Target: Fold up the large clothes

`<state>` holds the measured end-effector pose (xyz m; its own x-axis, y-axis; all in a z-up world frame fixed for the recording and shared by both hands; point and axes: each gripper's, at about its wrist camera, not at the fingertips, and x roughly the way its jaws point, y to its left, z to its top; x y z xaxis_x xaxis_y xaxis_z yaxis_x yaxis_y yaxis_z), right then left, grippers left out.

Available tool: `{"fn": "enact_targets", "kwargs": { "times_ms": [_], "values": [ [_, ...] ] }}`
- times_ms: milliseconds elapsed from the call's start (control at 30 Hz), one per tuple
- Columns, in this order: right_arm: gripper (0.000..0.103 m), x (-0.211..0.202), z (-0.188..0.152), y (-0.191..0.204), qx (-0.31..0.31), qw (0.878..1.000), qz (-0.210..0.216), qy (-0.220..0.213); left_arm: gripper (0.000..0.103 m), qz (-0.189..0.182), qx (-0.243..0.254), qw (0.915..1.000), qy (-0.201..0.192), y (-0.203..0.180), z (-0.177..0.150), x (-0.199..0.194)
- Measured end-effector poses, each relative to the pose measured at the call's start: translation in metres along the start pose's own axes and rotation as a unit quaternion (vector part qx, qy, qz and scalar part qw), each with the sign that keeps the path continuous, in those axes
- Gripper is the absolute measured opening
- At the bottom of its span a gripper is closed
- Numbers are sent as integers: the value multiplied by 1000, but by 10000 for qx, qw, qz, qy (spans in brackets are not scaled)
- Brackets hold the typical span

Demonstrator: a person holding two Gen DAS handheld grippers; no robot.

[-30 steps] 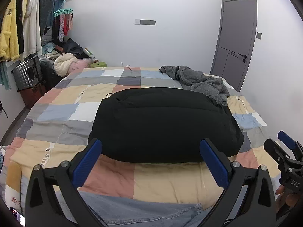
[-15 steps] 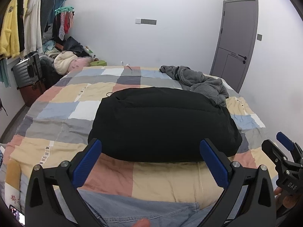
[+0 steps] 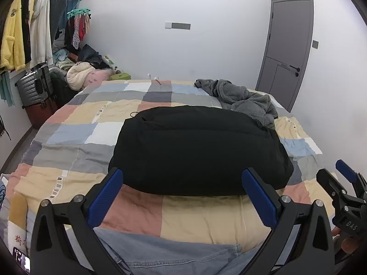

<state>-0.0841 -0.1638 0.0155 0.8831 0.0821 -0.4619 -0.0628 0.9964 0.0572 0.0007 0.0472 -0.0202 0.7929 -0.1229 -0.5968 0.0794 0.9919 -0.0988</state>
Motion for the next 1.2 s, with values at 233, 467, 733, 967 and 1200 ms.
{"fn": "enact_targets", "kwargs": {
  "times_ms": [233, 467, 733, 967, 1200],
  "values": [
    [103, 0, 1, 0, 12, 10000, -29, 18, 103, 46, -2, 10000, 22, -1, 3, 1],
    [103, 2, 0, -2, 49, 10000, -3, 19, 103, 71, 75, 9999, -12, -4, 4, -2],
    [103, 3, -4, -3, 82, 9999, -17, 73, 103, 69, 40, 10000, 16, -1, 3, -2],
    [103, 1, -3, 0, 62, 10000, 23, 36, 103, 60, 76, 9999, 47, 1, -1, -6],
    [103, -3, -1, 3, 1, 10000, 37, 5, 103, -36, 73, 10000, 17, -2, -2, -8]
  ]
}}
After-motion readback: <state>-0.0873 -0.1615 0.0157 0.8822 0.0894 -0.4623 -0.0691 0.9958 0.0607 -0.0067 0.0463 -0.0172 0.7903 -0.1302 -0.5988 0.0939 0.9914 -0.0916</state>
